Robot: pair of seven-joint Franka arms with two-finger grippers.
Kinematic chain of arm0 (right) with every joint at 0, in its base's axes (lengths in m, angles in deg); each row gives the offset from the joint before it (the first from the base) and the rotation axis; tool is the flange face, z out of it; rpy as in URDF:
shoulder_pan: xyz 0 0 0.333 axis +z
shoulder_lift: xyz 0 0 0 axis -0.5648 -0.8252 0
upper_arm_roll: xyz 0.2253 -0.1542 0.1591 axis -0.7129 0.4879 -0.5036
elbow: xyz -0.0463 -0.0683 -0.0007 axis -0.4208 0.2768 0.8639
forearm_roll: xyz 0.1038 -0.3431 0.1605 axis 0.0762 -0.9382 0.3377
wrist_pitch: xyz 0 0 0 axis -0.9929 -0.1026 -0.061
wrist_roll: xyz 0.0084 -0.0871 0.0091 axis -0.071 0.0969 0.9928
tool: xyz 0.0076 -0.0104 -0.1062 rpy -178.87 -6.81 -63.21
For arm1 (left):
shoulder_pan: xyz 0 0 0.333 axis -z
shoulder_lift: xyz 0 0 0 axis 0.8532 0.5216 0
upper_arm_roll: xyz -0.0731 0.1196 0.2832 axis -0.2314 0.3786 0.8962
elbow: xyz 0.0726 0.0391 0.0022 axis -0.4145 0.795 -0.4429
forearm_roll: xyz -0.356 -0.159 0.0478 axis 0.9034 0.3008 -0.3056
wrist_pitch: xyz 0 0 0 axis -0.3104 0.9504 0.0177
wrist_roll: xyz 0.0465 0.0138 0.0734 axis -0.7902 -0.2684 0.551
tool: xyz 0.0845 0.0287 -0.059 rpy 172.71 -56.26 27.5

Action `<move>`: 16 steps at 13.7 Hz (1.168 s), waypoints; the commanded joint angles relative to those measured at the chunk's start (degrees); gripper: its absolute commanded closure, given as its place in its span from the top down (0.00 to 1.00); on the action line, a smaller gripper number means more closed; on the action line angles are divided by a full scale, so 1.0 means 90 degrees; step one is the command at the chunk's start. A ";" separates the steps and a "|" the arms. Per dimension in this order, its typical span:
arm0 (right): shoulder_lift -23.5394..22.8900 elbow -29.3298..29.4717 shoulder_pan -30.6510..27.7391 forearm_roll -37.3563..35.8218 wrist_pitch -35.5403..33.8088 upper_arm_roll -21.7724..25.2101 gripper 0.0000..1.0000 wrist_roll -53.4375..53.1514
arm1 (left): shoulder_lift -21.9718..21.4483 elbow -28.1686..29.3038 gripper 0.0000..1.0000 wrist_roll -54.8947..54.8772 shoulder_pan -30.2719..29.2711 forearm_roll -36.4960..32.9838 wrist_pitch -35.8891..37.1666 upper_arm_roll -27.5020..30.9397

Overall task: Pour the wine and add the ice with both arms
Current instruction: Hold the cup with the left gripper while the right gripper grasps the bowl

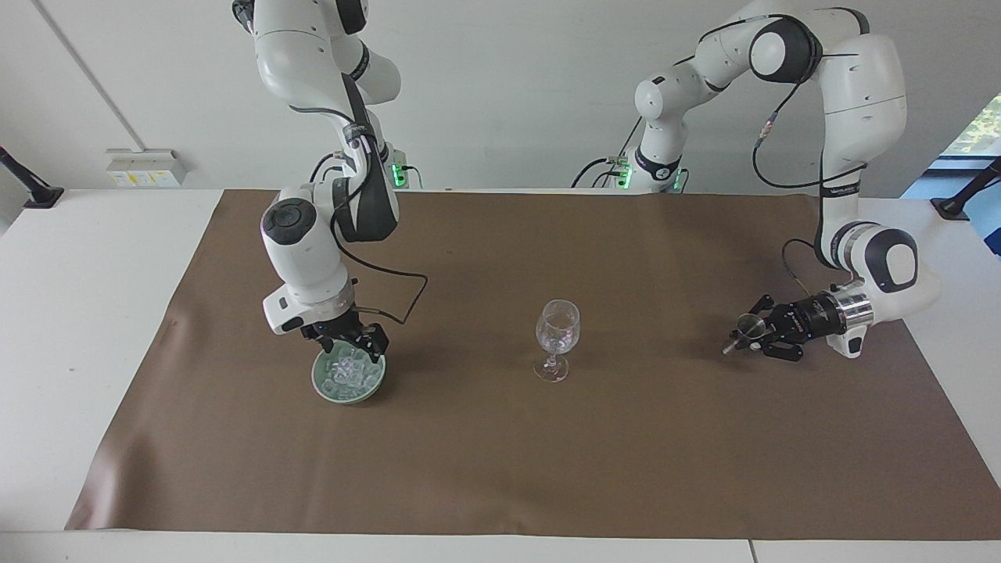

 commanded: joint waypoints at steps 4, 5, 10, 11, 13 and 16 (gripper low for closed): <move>-0.0013 0.0028 -0.0314 0.0091 0.0057 0.0005 1.00 -0.0384 | 0.0118 0.0187 0.00 -0.0511 -0.0162 0.0345 0.0153 -0.0106; -0.0013 0.0037 -0.0295 0.0100 0.0047 -0.0004 1.00 -0.0675 | 0.0128 0.0207 0.00 -0.0561 -0.0162 0.0346 0.0153 -0.0097; -0.0305 0.0428 -0.0168 0.0091 0.0028 -0.0004 1.00 -0.1215 | 0.0138 0.0325 0.00 -0.0679 -0.0211 0.0356 0.0173 -0.0087; -0.0335 0.0428 -0.0168 0.0091 0.0037 -0.0004 0.97 -0.1225 | 0.0157 0.0334 0.00 -0.0679 -0.0221 0.0356 0.0173 -0.0087; -0.0422 0.0408 -0.0197 0.0100 0.0057 -0.0004 0.87 -0.1225 | 0.0186 0.0334 0.00 -0.0689 -0.0231 0.0356 0.0173 -0.0087; -0.0481 0.0408 -0.0188 0.0091 0.0047 -0.0004 0.78 -0.1381 | 0.0265 0.0334 0.00 -0.0718 -0.0250 0.0346 0.0173 -0.0087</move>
